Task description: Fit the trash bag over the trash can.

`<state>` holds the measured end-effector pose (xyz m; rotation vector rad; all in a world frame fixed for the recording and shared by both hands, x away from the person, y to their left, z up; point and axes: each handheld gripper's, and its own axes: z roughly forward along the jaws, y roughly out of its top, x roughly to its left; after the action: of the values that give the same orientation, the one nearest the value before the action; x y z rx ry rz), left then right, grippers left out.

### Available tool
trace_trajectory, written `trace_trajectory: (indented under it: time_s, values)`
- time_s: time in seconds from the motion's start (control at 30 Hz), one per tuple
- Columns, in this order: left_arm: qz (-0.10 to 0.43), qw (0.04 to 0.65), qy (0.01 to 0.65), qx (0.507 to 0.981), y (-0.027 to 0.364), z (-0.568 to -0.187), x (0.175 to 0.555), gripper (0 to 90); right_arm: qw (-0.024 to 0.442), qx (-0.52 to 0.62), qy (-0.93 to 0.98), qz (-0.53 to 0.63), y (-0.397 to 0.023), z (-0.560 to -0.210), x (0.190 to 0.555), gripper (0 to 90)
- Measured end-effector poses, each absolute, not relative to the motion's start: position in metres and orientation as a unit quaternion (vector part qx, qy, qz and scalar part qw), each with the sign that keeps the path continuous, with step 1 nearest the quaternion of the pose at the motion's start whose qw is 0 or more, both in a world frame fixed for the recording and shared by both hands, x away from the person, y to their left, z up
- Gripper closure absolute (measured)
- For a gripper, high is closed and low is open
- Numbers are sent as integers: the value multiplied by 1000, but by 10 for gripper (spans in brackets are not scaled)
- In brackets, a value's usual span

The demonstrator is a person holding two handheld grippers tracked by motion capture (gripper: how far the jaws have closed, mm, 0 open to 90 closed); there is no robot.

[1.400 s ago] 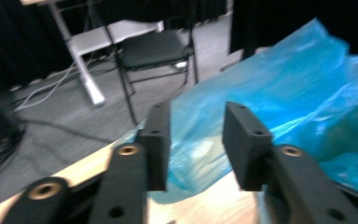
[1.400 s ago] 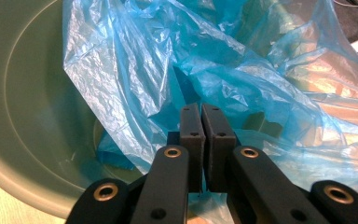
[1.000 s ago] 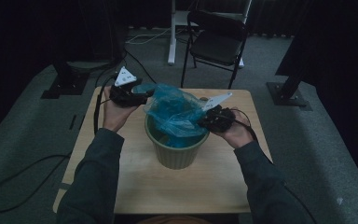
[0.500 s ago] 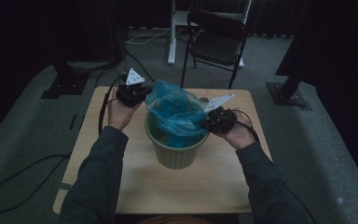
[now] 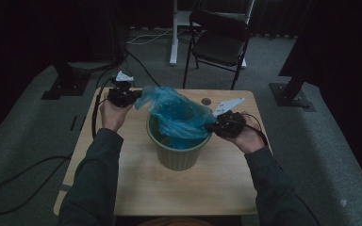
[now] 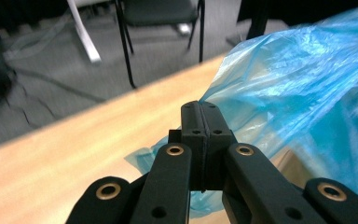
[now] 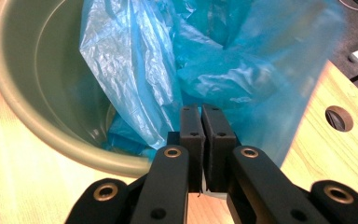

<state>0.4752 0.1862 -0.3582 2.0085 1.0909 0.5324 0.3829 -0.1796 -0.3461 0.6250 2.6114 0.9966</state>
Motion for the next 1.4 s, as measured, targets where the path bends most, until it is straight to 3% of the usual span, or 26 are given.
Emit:
trace_trajectory:
  time_s: [0.63, 0.8, 0.83, 0.87, 1.07, 1.4]
  values:
    - [160, 340, 417, 827, 175, -390, 476, 880, 133, 270, 894, 331, -206, -350, 391, 879]
    - [161, 357, 421, 818, 177, -385, 471, 710, 121, 277, 894, 330, -210, -357, 394, 797]
    - [162, 370, 423, 811, 180, -379, 468, 710, 129, 276, 893, 332, -211, -356, 393, 756]
    - [166, 379, 424, 806, 183, -373, 464, 656, 133, 275, 885, 352, -213, -351, 390, 718]
    - [180, 414, 416, 790, 191, -356, 448, 583, 150, 264, 872, 384, -212, -340, 384, 690]
    - [178, 459, 380, 783, 186, -339, 423, 571, 177, 262, 850, 422, -210, -331, 384, 680]
